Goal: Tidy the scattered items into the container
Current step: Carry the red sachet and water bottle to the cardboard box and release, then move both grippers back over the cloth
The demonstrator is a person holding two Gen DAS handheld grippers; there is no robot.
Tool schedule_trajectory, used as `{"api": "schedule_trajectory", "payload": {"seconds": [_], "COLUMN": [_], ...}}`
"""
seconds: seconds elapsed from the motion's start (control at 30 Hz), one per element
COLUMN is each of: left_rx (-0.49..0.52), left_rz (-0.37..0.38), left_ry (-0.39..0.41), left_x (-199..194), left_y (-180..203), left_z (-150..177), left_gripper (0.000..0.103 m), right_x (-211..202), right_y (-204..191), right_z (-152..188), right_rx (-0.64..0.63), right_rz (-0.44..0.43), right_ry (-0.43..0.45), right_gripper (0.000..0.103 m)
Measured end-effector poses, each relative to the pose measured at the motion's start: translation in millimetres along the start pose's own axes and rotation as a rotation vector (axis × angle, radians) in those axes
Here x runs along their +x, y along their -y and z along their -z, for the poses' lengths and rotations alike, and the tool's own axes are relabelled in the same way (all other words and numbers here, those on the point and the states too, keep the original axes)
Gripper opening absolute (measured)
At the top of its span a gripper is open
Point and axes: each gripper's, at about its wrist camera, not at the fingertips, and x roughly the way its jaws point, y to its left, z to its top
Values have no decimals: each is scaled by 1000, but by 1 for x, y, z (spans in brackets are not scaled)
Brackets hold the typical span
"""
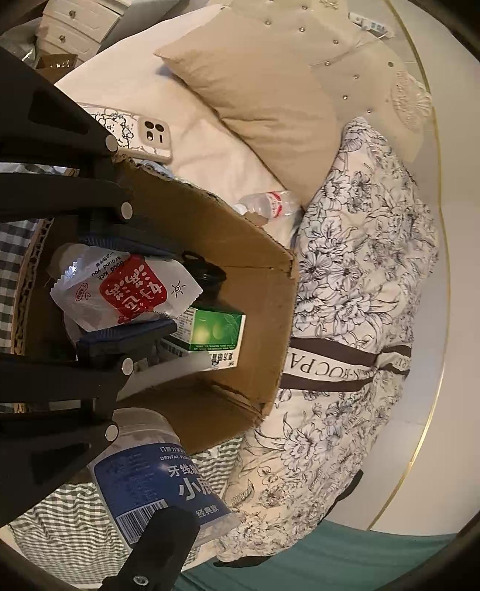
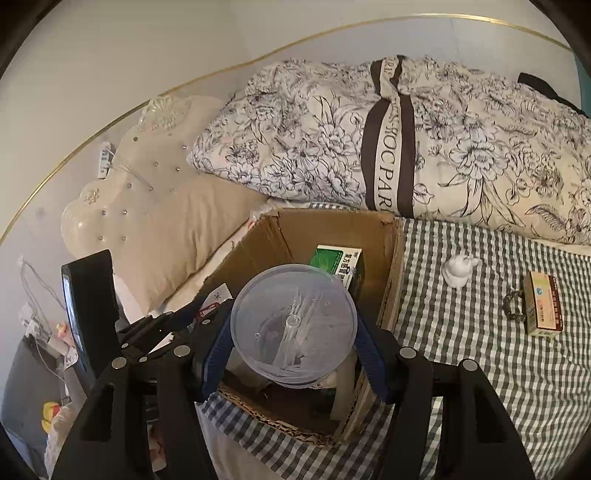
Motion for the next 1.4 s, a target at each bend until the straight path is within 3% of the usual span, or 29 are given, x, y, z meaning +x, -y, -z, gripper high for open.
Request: {"api": "schedule_trajectory", "payload": {"seconds": [0.1,0.23,0.3,0.33,0.53,0.73,0.9,1.07,1.4], "left_rx": [3,18,15,15,25,32,65,95,126], "left_rz": [-7,-41,-68,-68,-108,-69,-22,13,40], "left_ry": [-1,23,46,46,53,91,104,128,124], "left_x": [3,1,-3,-3,-18,-48,-71,-88,-86], "left_y": [1,4,5,6,15,45,86,130,198], "left_z": [1,2,2,1,1,10,20,34,52], "left_gripper": [39,85,93,95,101,103,103,103,103], "right_x": [5,12,8,5,-29,-78,-120,-158,-199], "right_y": [3,4,5,5,15,45,82,120,178], "right_z": [0,0,-1,-1,1,18,43,72,109], "right_rx": [3,-3,4,4,-17,-16,28,84,148], "right_rz": [-1,-1,18,25,86,200,295,314,411], "right_ry": [-6,-6,29,46,155,269,307,350,365], "right_gripper": [62,65,82,83,83,84,86,87,87]}}
